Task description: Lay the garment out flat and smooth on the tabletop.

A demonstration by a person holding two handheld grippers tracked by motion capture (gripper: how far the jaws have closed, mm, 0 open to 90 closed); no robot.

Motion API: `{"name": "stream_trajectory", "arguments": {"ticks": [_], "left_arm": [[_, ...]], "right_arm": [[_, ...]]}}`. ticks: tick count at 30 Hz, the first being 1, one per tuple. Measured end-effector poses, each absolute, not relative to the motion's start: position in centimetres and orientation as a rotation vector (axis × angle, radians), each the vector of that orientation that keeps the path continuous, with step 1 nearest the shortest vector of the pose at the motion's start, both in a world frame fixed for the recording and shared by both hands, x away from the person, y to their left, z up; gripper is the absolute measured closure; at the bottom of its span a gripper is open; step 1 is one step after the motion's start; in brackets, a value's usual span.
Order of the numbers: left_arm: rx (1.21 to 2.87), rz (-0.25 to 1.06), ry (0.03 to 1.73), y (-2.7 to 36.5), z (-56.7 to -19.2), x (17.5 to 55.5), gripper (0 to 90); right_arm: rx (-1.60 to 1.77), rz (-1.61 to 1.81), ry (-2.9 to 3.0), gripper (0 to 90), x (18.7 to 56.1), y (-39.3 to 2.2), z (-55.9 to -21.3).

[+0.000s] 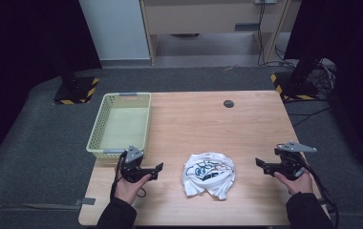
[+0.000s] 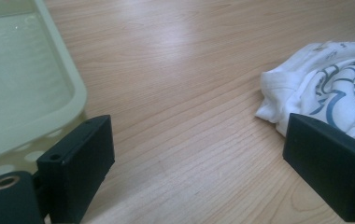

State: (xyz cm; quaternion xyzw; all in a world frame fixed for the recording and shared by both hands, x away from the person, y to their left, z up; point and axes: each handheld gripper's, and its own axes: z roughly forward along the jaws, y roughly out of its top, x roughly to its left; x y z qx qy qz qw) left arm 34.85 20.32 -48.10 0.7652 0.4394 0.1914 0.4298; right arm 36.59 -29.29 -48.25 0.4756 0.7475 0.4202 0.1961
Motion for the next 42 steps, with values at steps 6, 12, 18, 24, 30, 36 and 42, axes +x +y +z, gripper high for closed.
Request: {"name": "stream_trajectory", "arguments": {"ticks": [6,12,18,24,30,36,42], "left_arm": [[1.904,0.466,1.072,19.4,-47.8,35.1,9.1],[1.927,0.451,1.041,18.1,-47.7,35.5,9.9],[1.937,0.432,1.025,17.0,-47.9,36.1,10.1],[1.964,0.413,1.007,15.9,-48.3,36.8,10.3],[1.954,0.390,1.015,15.3,-48.6,37.6,12.3],[1.962,0.372,1.025,14.7,-48.9,38.3,12.8],[1.992,0.344,1.014,13.3,-49.2,39.1,14.2]], "right_arm": [[1.307,1.189,2.116,8.9,37.1,-27.9,-48.0],[1.293,1.198,2.135,10.3,37.4,-27.1,-48.0],[1.277,1.195,2.156,11.1,37.8,-26.1,-48.1],[1.251,1.201,2.177,12.8,38.0,-25.4,-48.1],[1.226,1.193,2.210,14.1,38.2,-24.5,-48.4],[1.211,1.188,2.231,15.2,38.5,-23.7,-48.5],[1.183,1.193,2.261,17.2,38.8,-22.6,-48.8]]}}
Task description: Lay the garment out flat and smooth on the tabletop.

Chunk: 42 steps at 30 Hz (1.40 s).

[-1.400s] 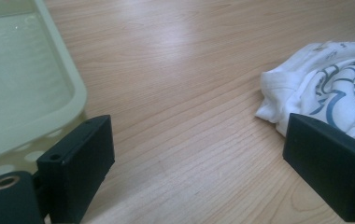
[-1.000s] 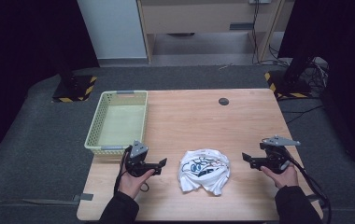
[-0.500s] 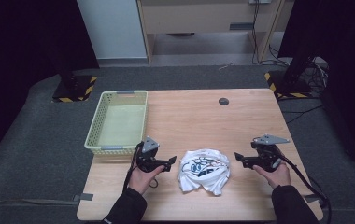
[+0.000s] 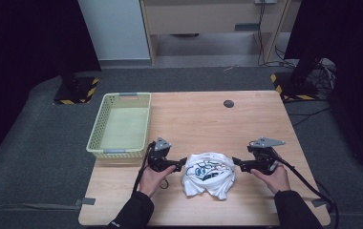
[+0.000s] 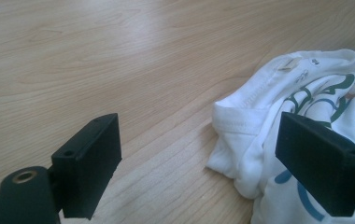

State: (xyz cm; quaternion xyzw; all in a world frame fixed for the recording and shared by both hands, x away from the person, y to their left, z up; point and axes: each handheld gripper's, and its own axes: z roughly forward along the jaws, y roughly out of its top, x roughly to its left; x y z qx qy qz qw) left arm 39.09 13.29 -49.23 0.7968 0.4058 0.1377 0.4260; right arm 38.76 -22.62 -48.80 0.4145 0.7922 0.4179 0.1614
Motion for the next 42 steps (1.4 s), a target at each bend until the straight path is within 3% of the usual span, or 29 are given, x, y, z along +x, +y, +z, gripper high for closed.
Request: {"name": "stream_trajectory", "arguments": {"ticks": [11,18,28,35,42], "left_arm": [[2.031,0.297,1.010,11.4,-50.3,40.0,17.2],[2.041,0.266,1.007,11.1,-50.7,40.3,24.7],[2.072,0.210,0.979,10.6,-51.2,40.4,46.3],[2.103,0.143,0.974,10.2,-51.4,40.2,68.3],[2.128,0.147,0.968,9.9,-51.3,39.9,79.5]], "right_arm": [[1.157,1.196,2.312,21.9,38.9,-21.3,-49.3],[1.148,1.195,2.349,31.2,39.2,-20.4,-49.9],[1.168,1.184,2.395,49.9,39.5,-19.8,-50.5],[1.187,1.175,2.431,62.6,39.5,-19.5,-50.9],[1.175,1.169,2.453,75.2,39.4,-19.2,-51.0]]}}
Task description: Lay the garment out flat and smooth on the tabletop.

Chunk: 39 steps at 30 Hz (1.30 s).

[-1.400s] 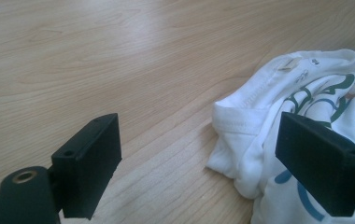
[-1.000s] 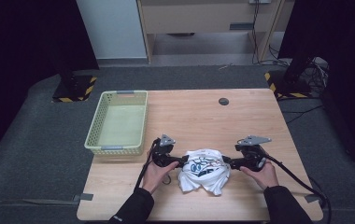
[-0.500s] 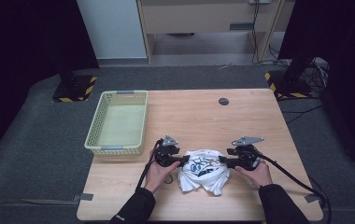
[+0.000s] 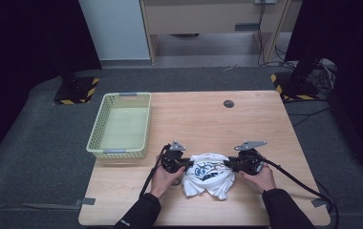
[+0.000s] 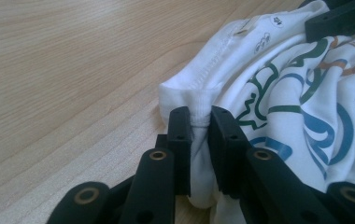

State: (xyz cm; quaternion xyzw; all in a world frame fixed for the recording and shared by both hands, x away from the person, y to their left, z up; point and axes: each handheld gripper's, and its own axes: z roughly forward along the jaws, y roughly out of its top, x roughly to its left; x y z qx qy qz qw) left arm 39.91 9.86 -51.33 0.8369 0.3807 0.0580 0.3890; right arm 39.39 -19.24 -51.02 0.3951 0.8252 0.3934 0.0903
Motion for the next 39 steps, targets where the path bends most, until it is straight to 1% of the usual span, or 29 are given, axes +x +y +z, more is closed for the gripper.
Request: {"name": "stream_trajectory", "arguments": {"ticks": [3,7,17,36,39], "left_arm": [[2.135,0.158,0.956,9.8,-51.3,39.8,81.8],[2.149,0.176,0.927,9.6,-50.9,39.5,82.8],[2.145,0.262,0.861,9.4,-49.8,38.7,83.5],[2.038,0.374,0.797,9.9,-45.7,37.4,84.2],[2.011,0.382,0.791,10.0,-44.8,37.5,84.3]], "right_arm": [[1.167,1.170,2.458,80.3,39.3,-19.2,-51.0],[1.155,1.184,2.455,83.6,39.2,-19.3,-50.8],[1.126,1.247,2.406,84.1,38.8,-19.7,-49.8],[1.064,1.358,2.256,84.7,37.9,-20.4,-46.7],[1.049,1.376,2.217,84.7,37.8,-20.5,-45.6]]}}
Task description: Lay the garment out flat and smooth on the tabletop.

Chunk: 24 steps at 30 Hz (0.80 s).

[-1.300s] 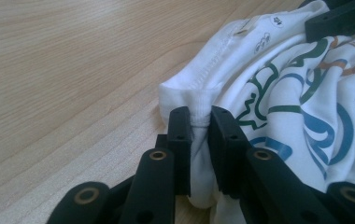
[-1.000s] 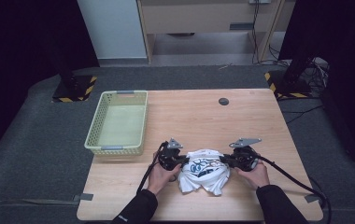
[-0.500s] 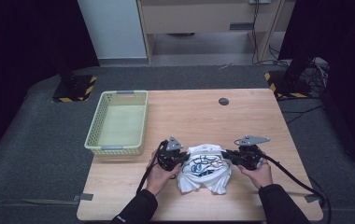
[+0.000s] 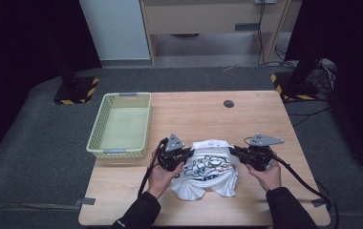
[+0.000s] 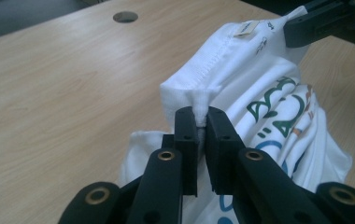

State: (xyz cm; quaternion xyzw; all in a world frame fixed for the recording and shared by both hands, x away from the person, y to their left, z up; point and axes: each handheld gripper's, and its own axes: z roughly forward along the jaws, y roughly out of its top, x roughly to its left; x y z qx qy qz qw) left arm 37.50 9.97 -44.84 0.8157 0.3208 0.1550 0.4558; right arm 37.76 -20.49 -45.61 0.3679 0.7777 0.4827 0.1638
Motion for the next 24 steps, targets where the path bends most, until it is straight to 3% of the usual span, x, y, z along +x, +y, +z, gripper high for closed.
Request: {"name": "stream_trajectory", "arguments": {"ticks": [10,24], "left_arm": [[1.960,0.445,0.764,9.7,-41.9,38.6,84.2],[1.938,0.566,0.809,8.8,-39.5,43.6,84.4]], "right_arm": [[1.059,1.379,2.121,84.8,38.6,-20.2,-43.2],[1.105,1.276,1.963,84.7,43.0,-18.4,-40.3]]}}
